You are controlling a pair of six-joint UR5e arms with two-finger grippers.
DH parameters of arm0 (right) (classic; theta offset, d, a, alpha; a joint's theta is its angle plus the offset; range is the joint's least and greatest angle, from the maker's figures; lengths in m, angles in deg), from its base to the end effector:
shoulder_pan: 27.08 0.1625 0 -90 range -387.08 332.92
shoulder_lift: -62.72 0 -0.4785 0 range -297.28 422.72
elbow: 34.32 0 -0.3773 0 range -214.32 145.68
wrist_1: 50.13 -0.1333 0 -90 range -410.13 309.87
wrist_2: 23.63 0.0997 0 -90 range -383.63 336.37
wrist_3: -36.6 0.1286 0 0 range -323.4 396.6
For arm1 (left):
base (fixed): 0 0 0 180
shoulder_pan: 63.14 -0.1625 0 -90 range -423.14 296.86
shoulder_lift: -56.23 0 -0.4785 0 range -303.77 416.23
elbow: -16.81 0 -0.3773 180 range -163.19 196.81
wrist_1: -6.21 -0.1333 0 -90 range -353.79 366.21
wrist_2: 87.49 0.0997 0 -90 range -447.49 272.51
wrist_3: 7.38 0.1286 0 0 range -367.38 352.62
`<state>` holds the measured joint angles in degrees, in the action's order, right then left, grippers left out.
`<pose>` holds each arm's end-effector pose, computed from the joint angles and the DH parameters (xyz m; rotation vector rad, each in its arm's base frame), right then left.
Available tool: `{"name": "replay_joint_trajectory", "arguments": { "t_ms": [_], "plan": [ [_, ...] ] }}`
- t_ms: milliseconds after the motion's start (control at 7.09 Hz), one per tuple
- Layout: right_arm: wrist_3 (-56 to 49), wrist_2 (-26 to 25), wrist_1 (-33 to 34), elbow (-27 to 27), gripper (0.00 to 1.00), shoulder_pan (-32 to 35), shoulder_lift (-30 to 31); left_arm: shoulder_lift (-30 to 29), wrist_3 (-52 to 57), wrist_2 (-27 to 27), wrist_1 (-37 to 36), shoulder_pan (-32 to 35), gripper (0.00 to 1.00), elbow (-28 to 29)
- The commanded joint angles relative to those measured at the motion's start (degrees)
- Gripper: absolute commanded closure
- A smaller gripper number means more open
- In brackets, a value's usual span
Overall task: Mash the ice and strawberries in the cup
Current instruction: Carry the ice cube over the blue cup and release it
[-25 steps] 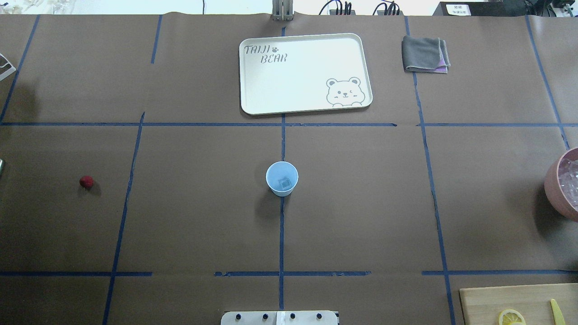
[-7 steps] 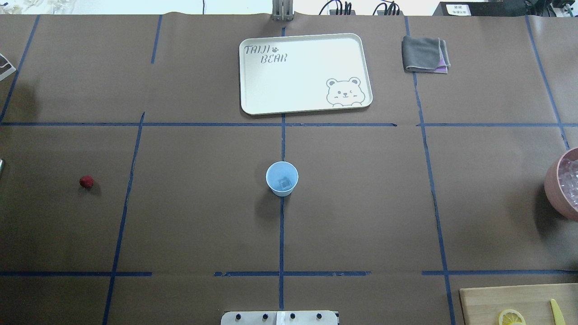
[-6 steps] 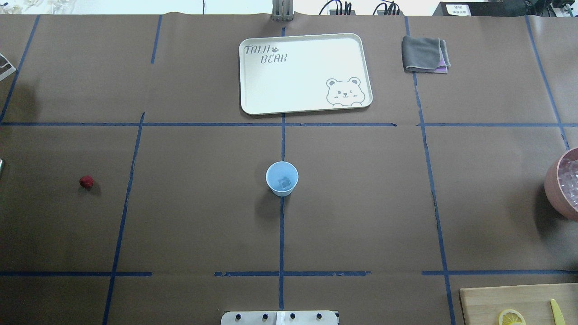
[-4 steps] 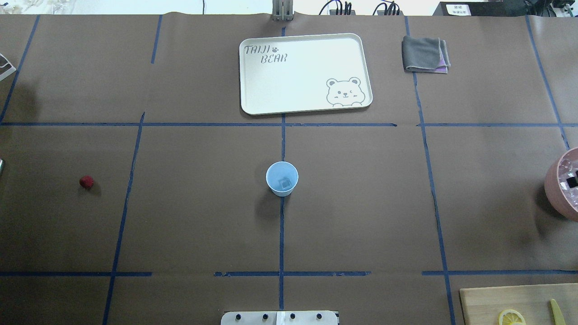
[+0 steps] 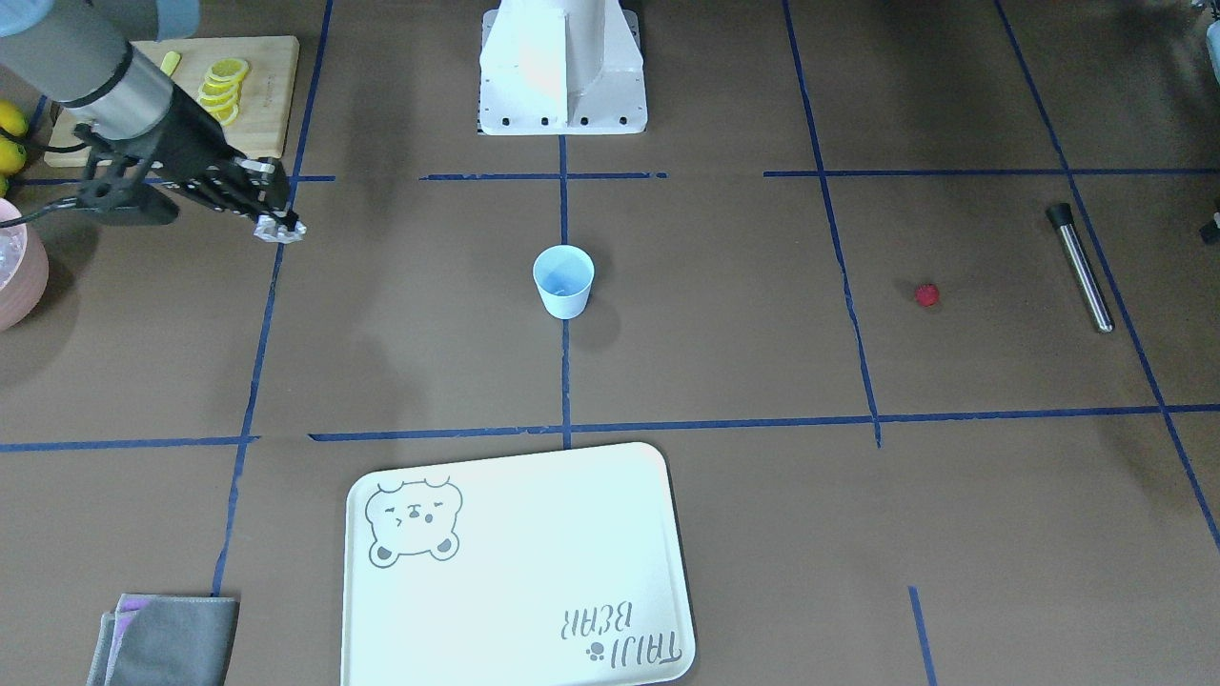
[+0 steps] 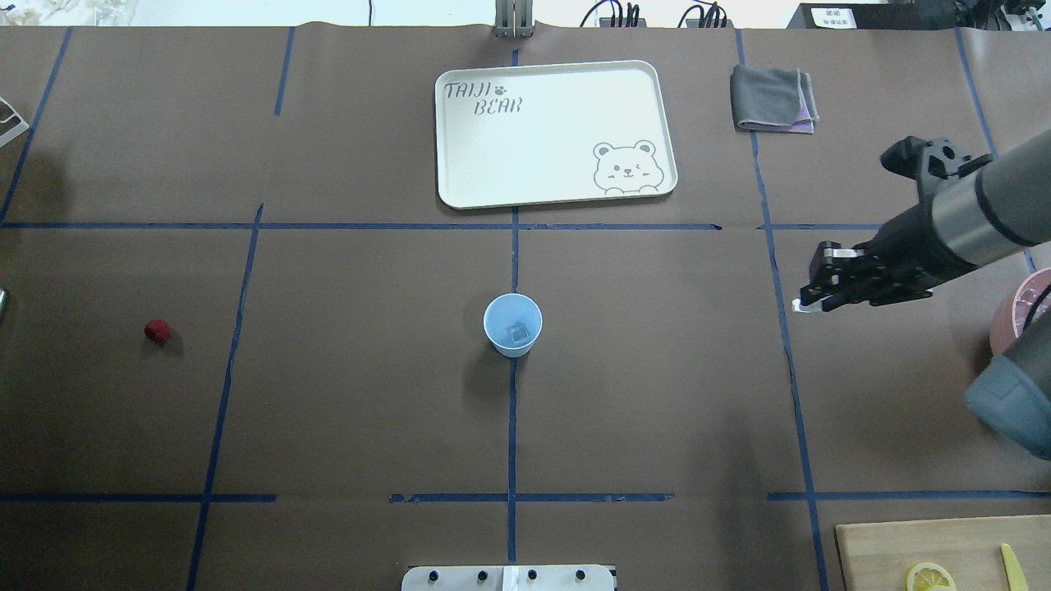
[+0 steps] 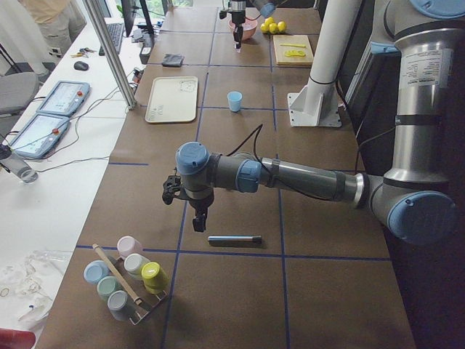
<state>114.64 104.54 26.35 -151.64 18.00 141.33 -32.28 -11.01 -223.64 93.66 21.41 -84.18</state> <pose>-0.3361 -0.4132 0.3787 -0.1248 -1.0635 0.2185 0.0042 -0.4712 0.6549 0.0506 0.8112 0.0788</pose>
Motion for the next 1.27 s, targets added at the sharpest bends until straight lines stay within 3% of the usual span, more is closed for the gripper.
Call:
{"name": "replay_joint_trajectory", "arguments": {
  "t_ms": [0, 282, 564, 987, 1129],
  "plan": [
    [12.4, -6.8, 0.2, 4.7, 1.00, -7.9, -11.4, 0.0, 0.0, 0.0, 0.0, 0.0, 0.00, 0.0],
    [18.1, -12.6, 0.1, 12.4, 1.00, -11.5, -21.2, 0.0, 0.2, 0.0, 0.0, 0.0, 0.00, 0.1],
    [20.8, -15.8, -0.2, 18.6, 1.00, -12.9, -27.2, 0.0, 0.2, 0.0, 0.0, 0.0, 0.00, 0.2],
    [21.2, -18.4, -0.4, 19.5, 0.98, -16.2, -27.5, 0.0, 0.2, 0.0, 0.0, 0.0, 0.00, 0.4],
    [21.1, -18.4, -0.4, 19.6, 0.78, -16.2, -27.5, 0.0, 0.1, 0.0, 0.0, 0.0, 0.00, 0.2]
  ]
}}
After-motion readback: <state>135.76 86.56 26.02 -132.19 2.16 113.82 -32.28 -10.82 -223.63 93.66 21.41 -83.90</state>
